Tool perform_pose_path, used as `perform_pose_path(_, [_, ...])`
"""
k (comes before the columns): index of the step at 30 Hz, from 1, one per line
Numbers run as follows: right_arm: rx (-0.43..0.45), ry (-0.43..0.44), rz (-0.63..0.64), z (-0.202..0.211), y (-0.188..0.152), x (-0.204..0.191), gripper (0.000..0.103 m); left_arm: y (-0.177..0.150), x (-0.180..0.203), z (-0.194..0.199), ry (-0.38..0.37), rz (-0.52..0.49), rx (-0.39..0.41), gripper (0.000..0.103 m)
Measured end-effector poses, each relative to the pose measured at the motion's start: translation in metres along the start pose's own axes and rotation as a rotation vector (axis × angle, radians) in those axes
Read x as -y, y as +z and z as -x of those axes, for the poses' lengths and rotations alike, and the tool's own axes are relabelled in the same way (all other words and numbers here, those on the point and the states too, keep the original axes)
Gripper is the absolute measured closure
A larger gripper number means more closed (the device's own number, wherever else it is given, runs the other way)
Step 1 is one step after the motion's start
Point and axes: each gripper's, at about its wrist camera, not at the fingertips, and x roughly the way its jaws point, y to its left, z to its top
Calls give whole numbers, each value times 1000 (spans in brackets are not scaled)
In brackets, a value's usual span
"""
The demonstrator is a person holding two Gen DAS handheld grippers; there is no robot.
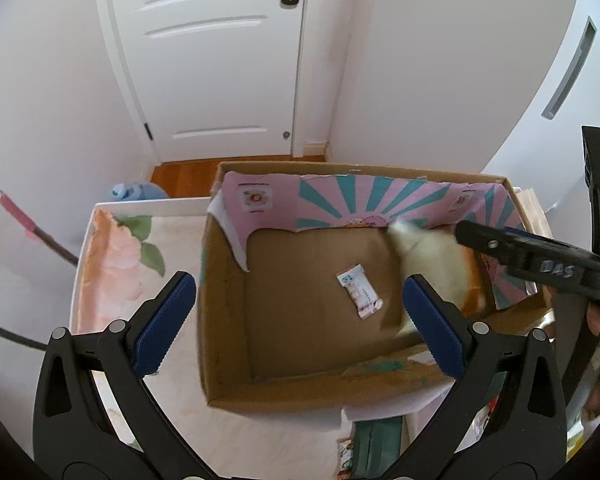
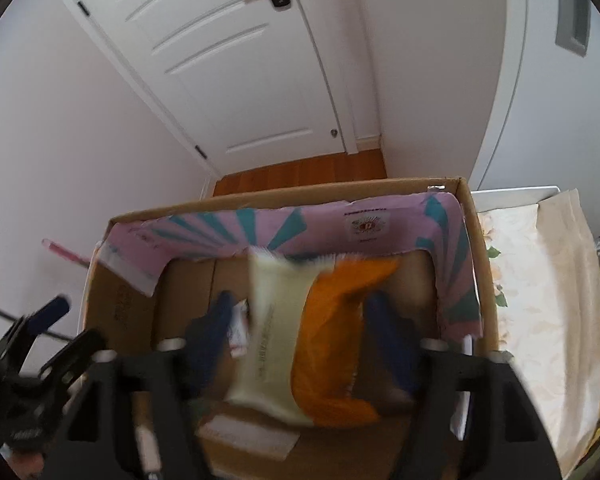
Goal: Organize snacks
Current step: 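Carry both snacks into the cardboard box and open both grippers to release them, then withdraw both grippers from the box toward the remaining snacks on the table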
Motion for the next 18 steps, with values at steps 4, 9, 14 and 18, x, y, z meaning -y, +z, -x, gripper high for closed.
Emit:
perform_pose_path(4, [46, 30, -29, 13, -3, 9, 0, -4, -4, 15, 23, 6, 25, 0])
perform_pose_path(9, [48, 43, -18, 29, -6, 14, 0, -8, -5, 31, 37, 29, 55, 0])
perform_pose_path(14, [82, 64, 31, 52, -9, 10, 0, -15, -1, 54, 56, 48, 91, 0])
perform_pose_path(18, [107, 84, 61, 72, -13, 6, 0, -24, 3, 74, 67, 53, 120, 0])
